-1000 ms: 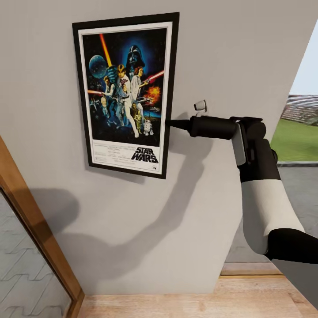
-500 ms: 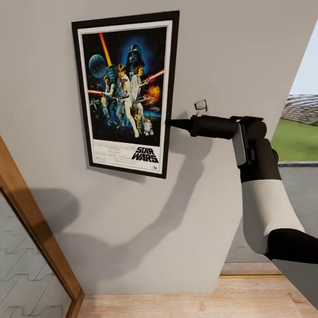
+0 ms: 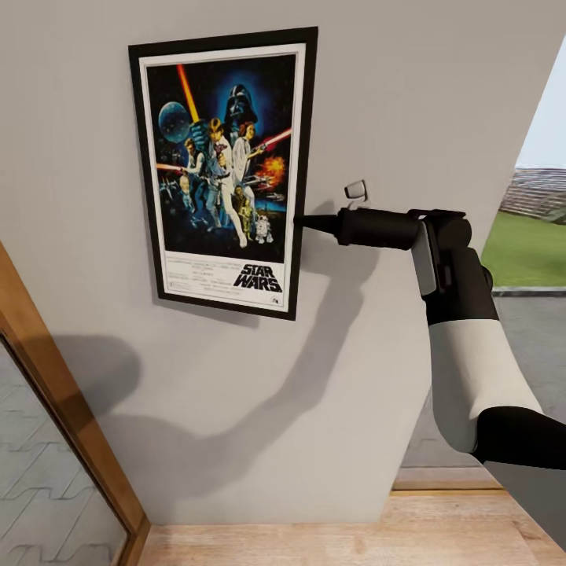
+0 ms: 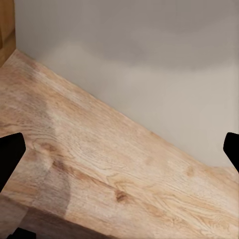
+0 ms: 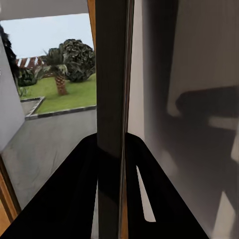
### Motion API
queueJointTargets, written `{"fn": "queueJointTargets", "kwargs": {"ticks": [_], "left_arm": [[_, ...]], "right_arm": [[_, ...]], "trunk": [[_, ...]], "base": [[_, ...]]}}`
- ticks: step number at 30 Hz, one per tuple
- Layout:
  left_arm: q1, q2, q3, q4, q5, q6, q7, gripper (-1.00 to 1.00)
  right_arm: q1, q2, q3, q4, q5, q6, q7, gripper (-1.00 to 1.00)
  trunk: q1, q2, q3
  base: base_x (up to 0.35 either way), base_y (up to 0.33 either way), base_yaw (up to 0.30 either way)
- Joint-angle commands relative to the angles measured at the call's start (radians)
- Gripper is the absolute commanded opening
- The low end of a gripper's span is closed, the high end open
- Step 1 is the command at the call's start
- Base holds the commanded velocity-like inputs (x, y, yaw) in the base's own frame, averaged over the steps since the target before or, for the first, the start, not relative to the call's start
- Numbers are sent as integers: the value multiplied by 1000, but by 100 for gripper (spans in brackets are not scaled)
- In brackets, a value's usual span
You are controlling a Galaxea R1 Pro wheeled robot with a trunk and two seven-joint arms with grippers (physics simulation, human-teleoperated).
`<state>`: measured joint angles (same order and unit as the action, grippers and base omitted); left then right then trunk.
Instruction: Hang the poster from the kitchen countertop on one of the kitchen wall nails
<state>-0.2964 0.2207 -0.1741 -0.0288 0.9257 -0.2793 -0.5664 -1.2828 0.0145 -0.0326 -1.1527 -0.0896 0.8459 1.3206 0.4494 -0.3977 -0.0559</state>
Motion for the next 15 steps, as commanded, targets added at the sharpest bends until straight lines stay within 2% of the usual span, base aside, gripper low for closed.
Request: {"fn": "queueJointTargets", "kwargs": {"ticks": [1,15], "left_arm": [[-1,0,-8,1,7,-4,-3,100],[-1,0,-8,1,7,-4,-3,100]], "right_arm": [[-1,1,-2,1,-2,10,6,-100],[-1,1,-4,1,-2,9,9,-100]], "trunk": [[1,-2,-2],[1,-2,-2]], "base": [[0,0,0],[0,0,0]]}}
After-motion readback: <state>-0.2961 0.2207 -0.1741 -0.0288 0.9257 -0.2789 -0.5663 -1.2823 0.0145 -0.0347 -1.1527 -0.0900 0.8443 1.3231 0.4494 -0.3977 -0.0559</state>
